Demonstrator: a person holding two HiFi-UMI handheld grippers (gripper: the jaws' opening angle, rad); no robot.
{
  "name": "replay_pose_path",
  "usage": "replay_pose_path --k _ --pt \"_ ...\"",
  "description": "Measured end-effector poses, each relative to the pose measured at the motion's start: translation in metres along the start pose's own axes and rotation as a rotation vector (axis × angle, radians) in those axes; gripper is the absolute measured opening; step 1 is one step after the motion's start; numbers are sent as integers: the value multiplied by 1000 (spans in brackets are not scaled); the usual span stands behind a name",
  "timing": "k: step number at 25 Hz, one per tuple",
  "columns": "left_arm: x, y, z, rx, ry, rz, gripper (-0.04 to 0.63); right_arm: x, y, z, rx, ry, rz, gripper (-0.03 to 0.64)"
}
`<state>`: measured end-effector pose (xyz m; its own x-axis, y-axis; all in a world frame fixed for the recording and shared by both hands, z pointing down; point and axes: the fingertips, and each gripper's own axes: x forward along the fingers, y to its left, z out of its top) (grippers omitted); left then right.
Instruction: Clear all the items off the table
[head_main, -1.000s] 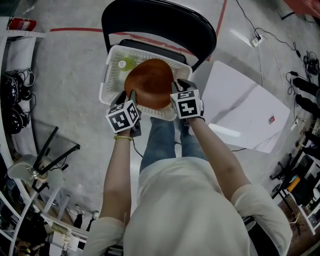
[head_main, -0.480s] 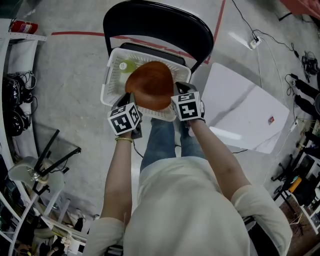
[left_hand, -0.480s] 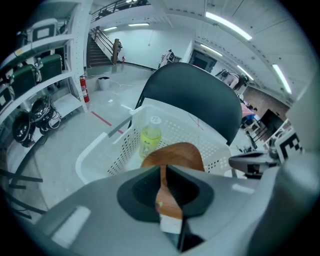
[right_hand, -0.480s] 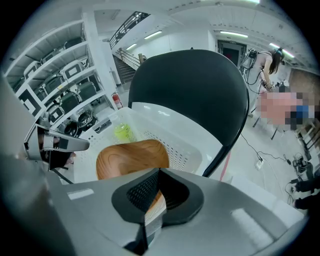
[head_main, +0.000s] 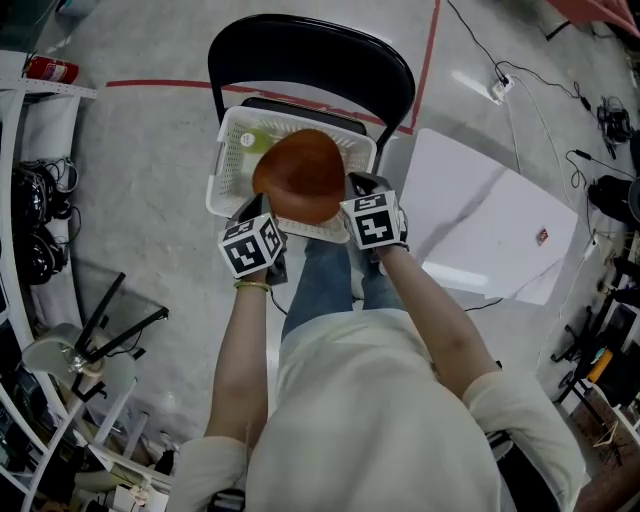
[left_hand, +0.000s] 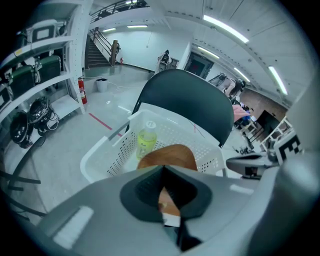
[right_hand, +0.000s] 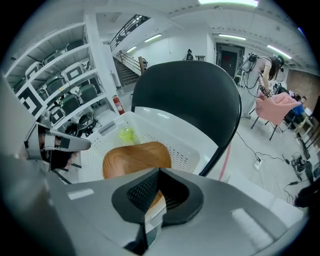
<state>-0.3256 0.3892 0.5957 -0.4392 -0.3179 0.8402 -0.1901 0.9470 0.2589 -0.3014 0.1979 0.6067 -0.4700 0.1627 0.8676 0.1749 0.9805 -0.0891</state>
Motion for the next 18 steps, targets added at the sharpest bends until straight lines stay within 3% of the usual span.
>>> replay_pose_path --k 10,18 --pt "-12 -23 6 61 -7 -73 9 -28 -1 -4 32 -41 -32 -2" --pt "-16 -54 6 175 17 -140 9 -55 -17 -17 115 -84 -83 -2"
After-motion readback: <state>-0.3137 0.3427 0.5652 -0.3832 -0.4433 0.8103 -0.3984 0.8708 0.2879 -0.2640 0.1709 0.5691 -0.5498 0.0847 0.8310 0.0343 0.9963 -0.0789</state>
